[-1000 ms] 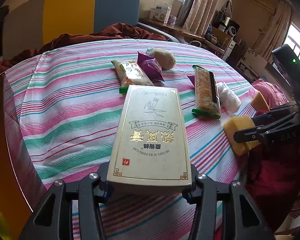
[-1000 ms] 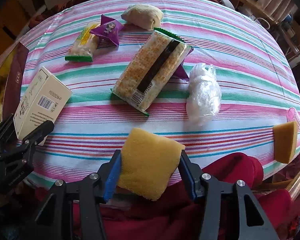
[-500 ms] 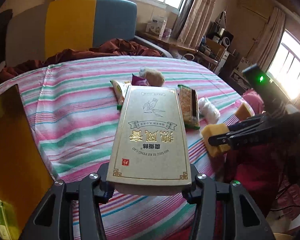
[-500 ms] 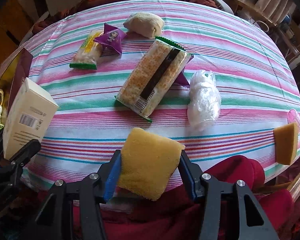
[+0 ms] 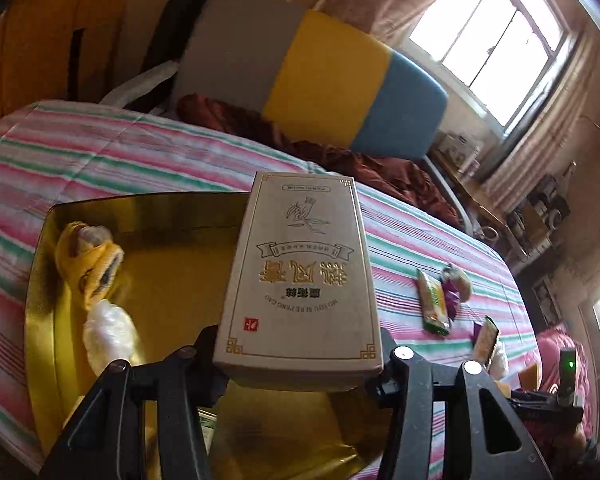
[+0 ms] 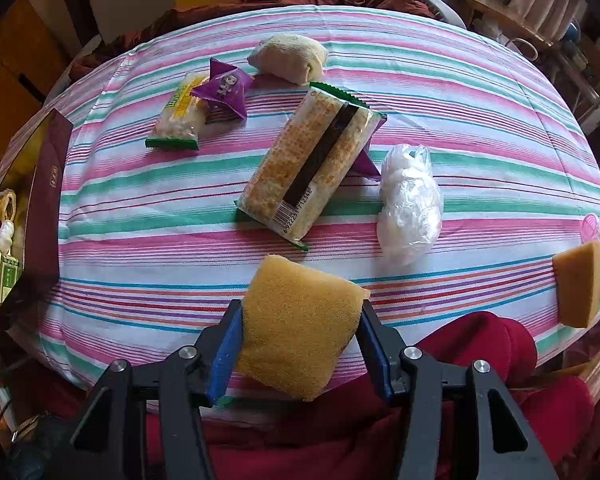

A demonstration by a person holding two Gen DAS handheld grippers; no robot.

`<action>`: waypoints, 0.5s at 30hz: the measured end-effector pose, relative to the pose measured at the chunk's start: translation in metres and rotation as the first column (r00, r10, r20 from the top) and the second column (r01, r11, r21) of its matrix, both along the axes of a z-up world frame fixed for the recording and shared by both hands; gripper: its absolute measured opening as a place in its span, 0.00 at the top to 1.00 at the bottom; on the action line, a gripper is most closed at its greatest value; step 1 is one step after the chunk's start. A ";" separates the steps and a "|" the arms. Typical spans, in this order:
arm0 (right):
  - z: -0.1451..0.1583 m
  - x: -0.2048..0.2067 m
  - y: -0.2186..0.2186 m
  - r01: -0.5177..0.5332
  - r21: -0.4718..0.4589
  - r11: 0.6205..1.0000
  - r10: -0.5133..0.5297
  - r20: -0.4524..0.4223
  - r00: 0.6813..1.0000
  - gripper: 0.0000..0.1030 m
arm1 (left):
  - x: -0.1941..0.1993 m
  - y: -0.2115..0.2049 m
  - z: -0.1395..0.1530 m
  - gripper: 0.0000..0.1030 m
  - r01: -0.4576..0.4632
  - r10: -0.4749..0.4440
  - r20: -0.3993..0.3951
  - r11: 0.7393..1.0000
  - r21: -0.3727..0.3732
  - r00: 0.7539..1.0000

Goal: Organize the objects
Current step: 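Lower the white box into the gold tray and open the left gripper while the right gripper holds the sponge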

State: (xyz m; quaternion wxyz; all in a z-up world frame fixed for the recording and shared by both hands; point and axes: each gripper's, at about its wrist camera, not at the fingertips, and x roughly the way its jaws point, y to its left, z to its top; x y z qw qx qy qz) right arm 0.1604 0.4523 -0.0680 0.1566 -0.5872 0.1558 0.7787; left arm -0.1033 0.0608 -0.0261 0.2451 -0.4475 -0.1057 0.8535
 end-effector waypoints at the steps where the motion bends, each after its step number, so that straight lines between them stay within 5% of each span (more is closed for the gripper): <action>1: 0.000 0.002 0.000 0.001 0.000 1.000 -0.001 0.000 1.000 0.46 | -0.010 -0.009 -0.007 0.50 -0.037 0.038 0.031 0.999 -0.003 0.999; 15: -0.009 -0.014 -0.004 0.015 -0.006 1.000 -0.015 0.002 1.000 0.46 | -0.075 -0.031 -0.064 0.49 -0.142 0.173 0.136 0.968 -0.209 0.975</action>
